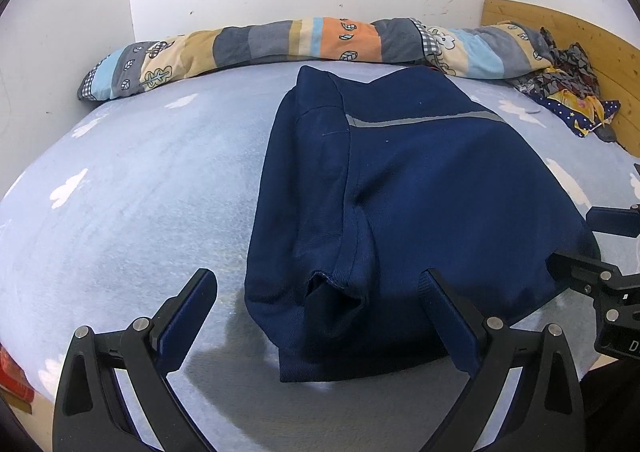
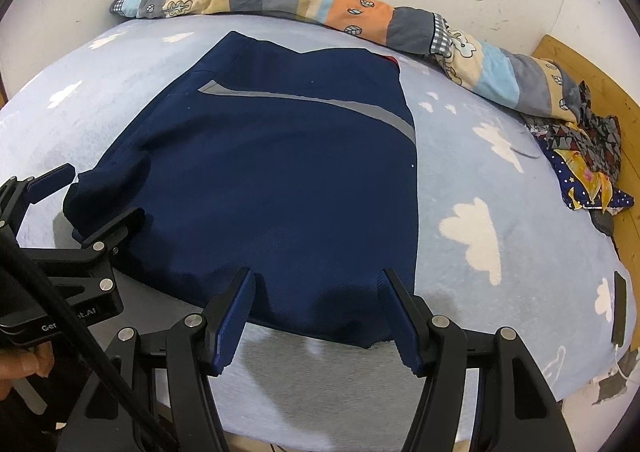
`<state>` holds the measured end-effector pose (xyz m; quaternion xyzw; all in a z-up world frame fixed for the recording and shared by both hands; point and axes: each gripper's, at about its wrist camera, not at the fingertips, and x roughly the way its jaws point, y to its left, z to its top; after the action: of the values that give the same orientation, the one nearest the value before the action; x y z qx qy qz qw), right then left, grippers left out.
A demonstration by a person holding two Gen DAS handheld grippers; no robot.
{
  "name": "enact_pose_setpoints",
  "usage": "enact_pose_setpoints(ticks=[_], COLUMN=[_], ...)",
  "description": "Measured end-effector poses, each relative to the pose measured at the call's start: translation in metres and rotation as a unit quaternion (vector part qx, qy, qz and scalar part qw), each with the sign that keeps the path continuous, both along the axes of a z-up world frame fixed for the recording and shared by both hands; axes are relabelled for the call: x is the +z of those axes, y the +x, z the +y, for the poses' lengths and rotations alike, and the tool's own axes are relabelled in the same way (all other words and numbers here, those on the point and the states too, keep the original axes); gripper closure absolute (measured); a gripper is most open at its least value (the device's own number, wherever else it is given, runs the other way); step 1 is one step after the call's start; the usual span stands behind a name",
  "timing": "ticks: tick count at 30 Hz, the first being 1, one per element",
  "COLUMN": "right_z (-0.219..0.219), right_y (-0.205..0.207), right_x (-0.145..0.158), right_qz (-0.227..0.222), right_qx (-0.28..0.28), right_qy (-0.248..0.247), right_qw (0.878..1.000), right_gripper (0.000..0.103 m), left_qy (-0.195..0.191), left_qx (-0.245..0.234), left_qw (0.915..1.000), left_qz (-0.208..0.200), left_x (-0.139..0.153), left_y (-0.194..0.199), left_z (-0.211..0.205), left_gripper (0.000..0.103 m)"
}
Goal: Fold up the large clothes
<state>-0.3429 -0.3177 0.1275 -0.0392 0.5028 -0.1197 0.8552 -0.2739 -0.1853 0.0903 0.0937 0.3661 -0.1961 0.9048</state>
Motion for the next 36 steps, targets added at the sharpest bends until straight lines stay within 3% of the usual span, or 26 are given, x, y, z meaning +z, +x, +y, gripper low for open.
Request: enact_pose_setpoints(ticks=[16, 36], right_z=[-0.002, 0.001], right_y=[-0.001, -0.001], right_x=[0.011, 0.009], right_qz=[-0.023, -0.016], right_qx=[-0.011, -0.008], right_qy=[0.0, -0.001], right_qw=[1.0, 1.0], right_gripper=[0.035, 0.035], left_qy=[0.004, 0.004], left_qx=[-0.007, -0.006], left_qw=[0.9999, 0.9999], left_qz=[-0.014, -0.012], left_x=[0.004, 0.004], left_y=[-0.003, -0.003], left_z=[-0.004, -0.005], left_gripper=[0.003, 0.003])
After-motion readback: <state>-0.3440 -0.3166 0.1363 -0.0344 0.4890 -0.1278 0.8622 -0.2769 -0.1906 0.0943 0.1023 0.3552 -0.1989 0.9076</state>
